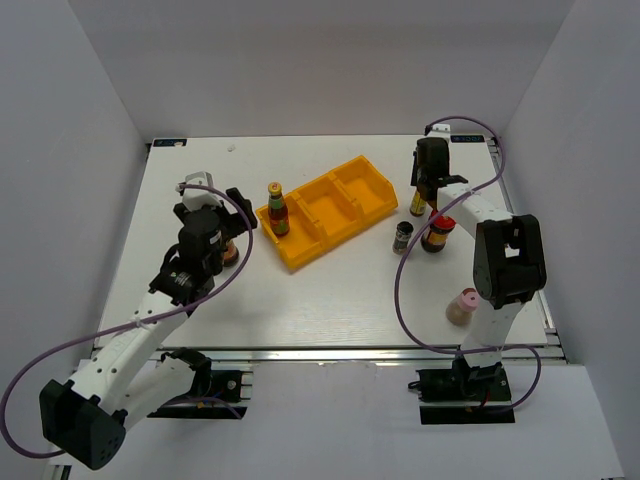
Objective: Organize the condiment bottles
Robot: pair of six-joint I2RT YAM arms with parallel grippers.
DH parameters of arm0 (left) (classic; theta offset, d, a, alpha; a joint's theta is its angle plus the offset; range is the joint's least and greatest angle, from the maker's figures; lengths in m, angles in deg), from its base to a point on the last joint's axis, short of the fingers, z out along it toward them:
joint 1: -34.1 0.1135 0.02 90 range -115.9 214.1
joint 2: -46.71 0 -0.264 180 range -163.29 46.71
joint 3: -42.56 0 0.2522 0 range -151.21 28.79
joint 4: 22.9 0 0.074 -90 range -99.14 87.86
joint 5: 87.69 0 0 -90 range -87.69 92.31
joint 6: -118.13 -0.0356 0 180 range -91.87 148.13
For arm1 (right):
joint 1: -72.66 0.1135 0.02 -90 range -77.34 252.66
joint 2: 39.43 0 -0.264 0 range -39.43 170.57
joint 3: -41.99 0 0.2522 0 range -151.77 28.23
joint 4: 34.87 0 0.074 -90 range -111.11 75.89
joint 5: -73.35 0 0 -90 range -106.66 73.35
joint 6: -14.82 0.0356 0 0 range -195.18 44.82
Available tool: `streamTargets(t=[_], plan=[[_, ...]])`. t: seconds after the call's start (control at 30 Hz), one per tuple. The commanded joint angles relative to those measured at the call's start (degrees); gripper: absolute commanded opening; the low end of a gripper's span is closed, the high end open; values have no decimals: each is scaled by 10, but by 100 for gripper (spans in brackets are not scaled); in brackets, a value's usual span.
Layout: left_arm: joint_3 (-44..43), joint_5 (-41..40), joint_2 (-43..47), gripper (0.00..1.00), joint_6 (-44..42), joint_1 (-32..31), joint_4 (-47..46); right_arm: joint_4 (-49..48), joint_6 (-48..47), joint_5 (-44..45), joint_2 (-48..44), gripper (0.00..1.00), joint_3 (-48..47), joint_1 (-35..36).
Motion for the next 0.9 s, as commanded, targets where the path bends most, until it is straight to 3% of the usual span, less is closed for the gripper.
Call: streamTargets(t=[0.0,0.17,0.43,0.87], plan=[[6,7,-1,98,-4,-2,-9,-32,-8,-5,5,20,-25,-1],[4,8,-4,98,-3,-2,-2,-29,-17,-9,-7,9,-28,0],[14,12,28,98,19,-2,11,4,-46,-68,-95,5,-49,9],[22,-5,50,98,61,-2,56,-3,-116,-106,-223,3,15,194]])
